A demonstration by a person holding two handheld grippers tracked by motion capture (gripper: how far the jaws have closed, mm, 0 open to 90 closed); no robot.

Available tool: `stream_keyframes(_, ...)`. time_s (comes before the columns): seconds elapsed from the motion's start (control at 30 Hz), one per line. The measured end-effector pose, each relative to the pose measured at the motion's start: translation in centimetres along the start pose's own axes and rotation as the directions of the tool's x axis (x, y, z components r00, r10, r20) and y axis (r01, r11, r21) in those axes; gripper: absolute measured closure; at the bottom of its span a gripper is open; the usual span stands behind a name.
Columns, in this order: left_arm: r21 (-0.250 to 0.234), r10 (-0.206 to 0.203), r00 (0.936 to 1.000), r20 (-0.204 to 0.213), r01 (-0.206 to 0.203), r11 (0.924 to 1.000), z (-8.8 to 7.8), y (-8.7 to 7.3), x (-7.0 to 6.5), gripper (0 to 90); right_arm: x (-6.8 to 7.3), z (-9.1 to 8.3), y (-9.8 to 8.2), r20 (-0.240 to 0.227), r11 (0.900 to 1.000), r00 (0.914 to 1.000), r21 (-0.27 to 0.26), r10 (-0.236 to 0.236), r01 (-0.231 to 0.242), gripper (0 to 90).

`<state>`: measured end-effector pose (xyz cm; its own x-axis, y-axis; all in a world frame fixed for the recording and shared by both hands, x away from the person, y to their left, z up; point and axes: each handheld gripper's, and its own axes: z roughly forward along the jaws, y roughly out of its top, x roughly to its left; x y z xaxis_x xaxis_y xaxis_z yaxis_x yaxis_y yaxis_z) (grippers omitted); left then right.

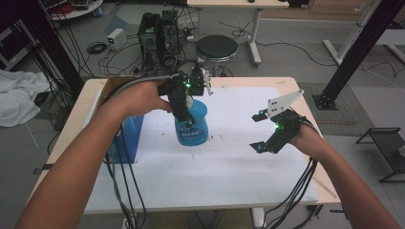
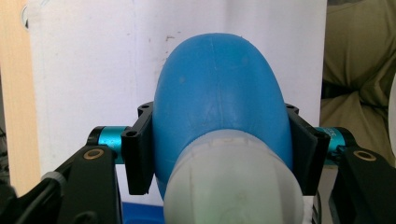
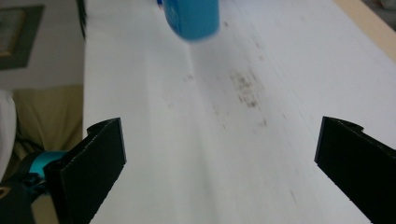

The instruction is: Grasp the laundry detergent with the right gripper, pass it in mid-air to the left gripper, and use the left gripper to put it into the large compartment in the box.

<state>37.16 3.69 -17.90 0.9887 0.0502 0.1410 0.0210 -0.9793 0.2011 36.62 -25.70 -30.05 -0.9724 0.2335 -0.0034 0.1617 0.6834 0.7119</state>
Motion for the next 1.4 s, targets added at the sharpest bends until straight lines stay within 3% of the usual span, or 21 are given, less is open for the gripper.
stream_keyframes(0.1, 0.003, -0.025, 0.9996, -0.015, 0.025, 0.9997, -0.9, -0.5, 0.3, 37.4, -0.4, -0.8, -0.5, 0.053, 0.997, 0.9981, 0.066, 0.030, -0.034, 1.0)
stream_keyframes(0.13, 0.003, -0.025, 0.9996, -0.015, 0.025, 0.9997, -0.9, -0.5, 0.3, 37.4, -0.4, -1.1, -0.6, 0.038, 0.992, 0.9969, 0.099, 0.068, -0.072, 1.0)
stream_keyframes(0.17, 0.017, -0.043, 0.9987, -0.028, 0.044, 0.9989, -1.3, -0.8, 0.5, 37.4, -0.6, -1.4, -0.9, 0.042, 0.992, 0.9972, 0.111, 0.062, -0.066, 1.0)
stream_keyframes(0.27, 0.019, -0.074, 0.9962, -0.045, 0.075, 0.9970, -2.1, -1.4, 0.9, 37.5, -0.8, -2.3, -1.3, 0.055, 0.980, 0.9918, 0.158, 0.115, -0.123, 1.0)
stream_keyframes(0.37, 0.016, -0.093, 0.9945, -0.049, 0.094, 0.9955, -2.6, -1.8, 1.0, 37.4, -1.1, -3.0, -1.9, 0.080, 0.967, 0.9904, 0.219, 0.113, -0.128, 1.0)
stream_keyframes(0.43, 0.021, -0.117, 0.9917, -0.053, 0.118, 0.9927, -3.4, -2.5, 1.4, 37.5, -1.2, -3.3, -2.2, 0.098, 0.963, 0.9877, 0.231, 0.122, -0.141, 1.1)
stream_keyframes(0.57, 0.016, -0.146, 0.9873, -0.062, 0.147, 0.9889, -4.4, -3.4, 1.6, 37.5, -1.2, -3.8, -2.6, 0.113, 0.965, 0.9905, 0.241, 0.078, -0.104, 1.1)
stream_keyframes(0.67, 0.007, -0.170, 0.9827, -0.072, 0.171, 0.9852, -5.4, -4.1, 1.8, 37.5, -1.0, -4.0, -2.7, 0.097, 0.960, 0.9904, 0.254, 0.099, -0.120, 1.2)
stream_keyframes(0.77, 0.007, -0.188, 0.9791, -0.078, 0.189, 0.9819, -6.1, -4.6, 1.9, 37.5, -1.1, -4.1, -2.7, 0.084, 0.960, 0.9929, 0.261, 0.085, -0.104, 1.1)
stream_keyframes(0.83, -0.016, -0.251, 0.9643, -0.084, 0.251, 0.9680, -6.8, -5.5, 2.0, 37.5, -1.0, -4.1, -2.6, 0.085, 0.961, 0.9925, 0.256, 0.087, -0.106, 1.1)
stream_keyframes(0.9, 0.003, -0.274, 0.9579, -0.086, 0.275, 0.9614, -7.6, -6.2, 2.3, 37.4, -1.1, -4.1, -2.6, 0.086, 0.963, 0.9938, 0.254, 0.072, -0.091, 1.1)
stream_keyframes(0.93, -0.016, -0.311, 0.9460, -0.090, 0.311, 0.9502, -7.8, -6.6, 2.3, 37.5, -1.0, -4.2, -2.5, 0.091, 0.961, 0.9924, 0.257, 0.082, -0.103, 1.1)
stream_keyframes(1.0, -0.006, -0.331, 0.9370, -0.111, 0.332, 0.9431, -8.3, -7.2, 2.4, 37.5, -1.1, -4.4, -2.4, 0.107, 0.963, 0.9917, 0.251, 0.071, -0.096, 1.1)
stream_keyframes(1.03, -0.006, -0.331, 0.9370, -0.111, 0.332, 0.9431, -8.3, -7.2, 2.4, 37.5, -1.1, -4.5, -2.4, 0.104, 0.962, 0.9920, 0.255, 0.071, -0.096, 1.1)
stream_keyframes(1.1, -0.019, -0.381, 0.9165, -0.121, 0.382, 0.9240, -9.2, -8.2, 2.5, 37.4, -1.2, -4.6, -2.3, 0.111, 0.965, 0.9918, 0.247, 0.064, -0.090, 1.1)
stream_keyframes(1.2, -0.015, -0.408, 0.9038, -0.130, 0.409, 0.9123, -9.9, -9.1, 2.6, 37.5, -1.2, -4.6, -2.1, 0.106, 0.965, 0.9926, 0.250, 0.058, -0.083, 1.1)
stream_keyframes(1.3, -0.025, -0.453, 0.8812, -0.136, 0.454, 0.8906, -10.7, -10.1, 2.6, 37.4, -1.3, -4.6, -2.1, 0.108, 0.964, 0.9928, 0.253, 0.053, -0.079, 1.1)
stream_keyframes(1.33, -0.022, -0.464, 0.8748, -0.138, 0.466, 0.8844, -10.9, -10.4, 2.7, 37.5, -1.3, -4.6, -2.1, 0.113, 0.963, 0.9922, 0.256, 0.054, -0.081, 1.1)
stream_keyframes(1.37, -0.015, -0.467, 0.8727, -0.142, 0.470, 0.8826, -11.2, -10.7, 2.7, 37.5, -1.3, -4.5, -2.1, 0.110, 0.964, 0.9924, 0.251, 0.056, -0.082, 1.1)
stream_keyframes(1.4, -0.015, -0.483, 0.8639, -0.144, 0.486, 0.8739, -11.4, -11.0, 2.7, 37.5, -1.3, -4.5, -2.1, 0.110, 0.965, 0.9924, 0.250, 0.054, -0.080, 1.1)
